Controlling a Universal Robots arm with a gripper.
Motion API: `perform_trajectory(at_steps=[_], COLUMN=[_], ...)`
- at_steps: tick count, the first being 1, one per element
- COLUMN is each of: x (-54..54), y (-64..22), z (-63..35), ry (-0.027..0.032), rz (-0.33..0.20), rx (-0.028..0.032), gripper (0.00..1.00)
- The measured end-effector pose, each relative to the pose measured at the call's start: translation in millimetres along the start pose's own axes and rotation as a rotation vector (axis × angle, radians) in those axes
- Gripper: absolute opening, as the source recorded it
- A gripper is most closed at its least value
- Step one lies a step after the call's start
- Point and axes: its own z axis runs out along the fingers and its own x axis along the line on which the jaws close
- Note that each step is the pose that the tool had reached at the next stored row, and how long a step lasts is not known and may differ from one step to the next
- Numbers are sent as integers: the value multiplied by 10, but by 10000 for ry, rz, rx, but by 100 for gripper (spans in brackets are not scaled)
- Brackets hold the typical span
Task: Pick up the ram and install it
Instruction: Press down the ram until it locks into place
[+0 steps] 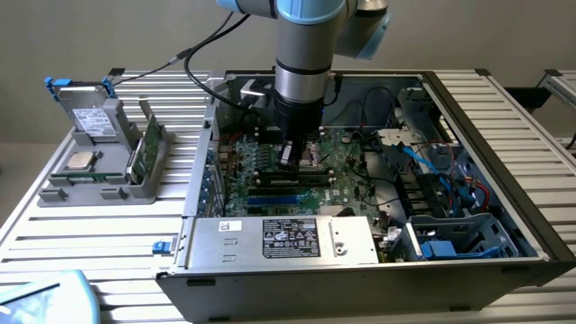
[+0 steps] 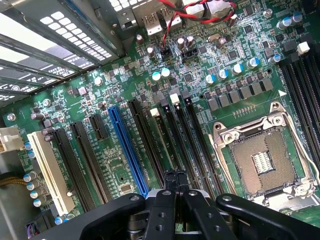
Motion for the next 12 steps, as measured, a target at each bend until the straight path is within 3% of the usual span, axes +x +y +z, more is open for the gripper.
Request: perform_trajectory(at_steps=[12], x=[0], y=[0], z=[0], ry=[0], rz=[0], rx=[0], gripper=[11])
